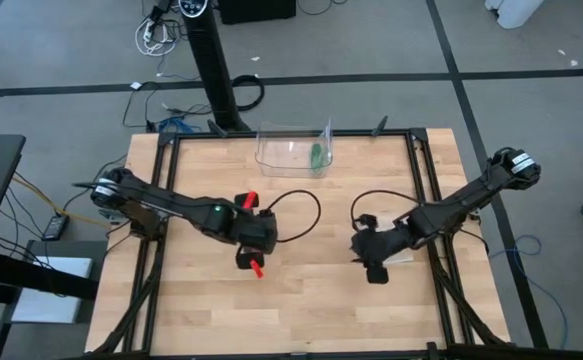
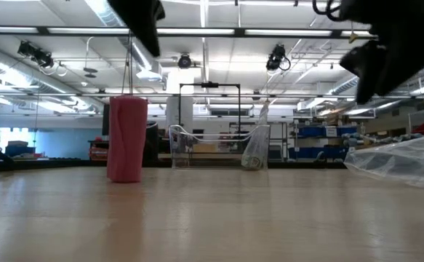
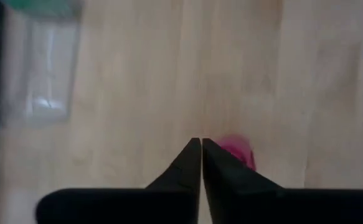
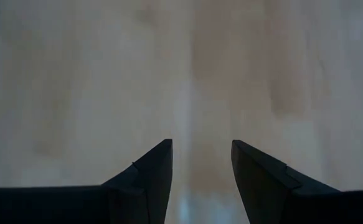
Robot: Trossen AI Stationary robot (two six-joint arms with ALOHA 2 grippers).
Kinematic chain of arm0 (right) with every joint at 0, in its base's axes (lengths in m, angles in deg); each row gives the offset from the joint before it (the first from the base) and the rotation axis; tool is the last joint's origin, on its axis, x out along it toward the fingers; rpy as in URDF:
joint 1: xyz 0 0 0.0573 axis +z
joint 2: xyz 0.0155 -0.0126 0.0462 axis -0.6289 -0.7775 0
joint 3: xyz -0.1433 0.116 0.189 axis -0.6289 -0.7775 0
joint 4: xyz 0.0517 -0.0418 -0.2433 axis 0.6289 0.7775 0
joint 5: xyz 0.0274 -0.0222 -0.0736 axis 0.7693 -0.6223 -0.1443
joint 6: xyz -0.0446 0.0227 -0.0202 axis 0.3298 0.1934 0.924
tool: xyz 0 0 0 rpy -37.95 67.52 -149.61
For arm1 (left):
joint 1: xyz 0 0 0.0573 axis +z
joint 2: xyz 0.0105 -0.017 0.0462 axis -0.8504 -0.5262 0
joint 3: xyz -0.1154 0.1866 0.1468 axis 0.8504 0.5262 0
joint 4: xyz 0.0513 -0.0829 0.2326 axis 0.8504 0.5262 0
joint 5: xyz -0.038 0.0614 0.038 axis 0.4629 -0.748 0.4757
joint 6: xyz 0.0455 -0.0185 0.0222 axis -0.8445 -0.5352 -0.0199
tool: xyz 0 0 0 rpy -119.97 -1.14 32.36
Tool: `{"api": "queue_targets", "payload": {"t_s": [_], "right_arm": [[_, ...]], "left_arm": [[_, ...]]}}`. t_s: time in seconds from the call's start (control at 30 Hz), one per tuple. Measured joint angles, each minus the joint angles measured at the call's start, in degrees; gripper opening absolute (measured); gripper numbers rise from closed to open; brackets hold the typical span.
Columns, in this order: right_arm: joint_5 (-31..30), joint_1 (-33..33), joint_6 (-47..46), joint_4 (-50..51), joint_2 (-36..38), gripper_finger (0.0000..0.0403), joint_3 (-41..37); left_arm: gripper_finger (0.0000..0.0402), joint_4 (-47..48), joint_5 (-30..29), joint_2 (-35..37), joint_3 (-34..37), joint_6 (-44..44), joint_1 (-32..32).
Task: Roll bandage
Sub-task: Put the pink bandage into the transparent zip bag
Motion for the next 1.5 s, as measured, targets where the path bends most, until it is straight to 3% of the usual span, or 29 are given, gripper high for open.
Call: {"api": "queue_targets", "payload": {"t_s": [0.13,0.33,0.67,0.87,1.1,1.5], "right_arm": [[-1.5,2.5,-4.4,8.7,-0.9,0.0164,0.0],[-0.9,9.4,-8.8,13.1,-4.2,0.0164,0.0],[1.1,18.4,-20.3,23.8,-16.3,0.0164,0.0],[-1.8,19.8,-21.5,31.2,-22.1,0.0155,2.9],[-5.0,20.3,-21.6,36.9,-22.9,0.0143,10.1],[-7.3,20.3,-21.7,42.3,-27.1,0.0139,7.7]], "left_arm": [[0.0008,-4.4,-3.0,2.8,-1.4,-1.6,-1.9],[0.0006,-15.6,-2.6,5.7,-1.2,-9.3,-7.4],[0.0027,-19.0,-2.9,4.0,-1.1,-11.5,-13.3],[0.0059,-18.3,-3.6,2.0,-1.1,-10.9,-13.6],[0.0085,-17.9,-5.5,2.0,-1.1,-10.8,-13.5],[0.0098,-17.3,-6.1,2.0,-1.1,-10.7,-13.5]]}}
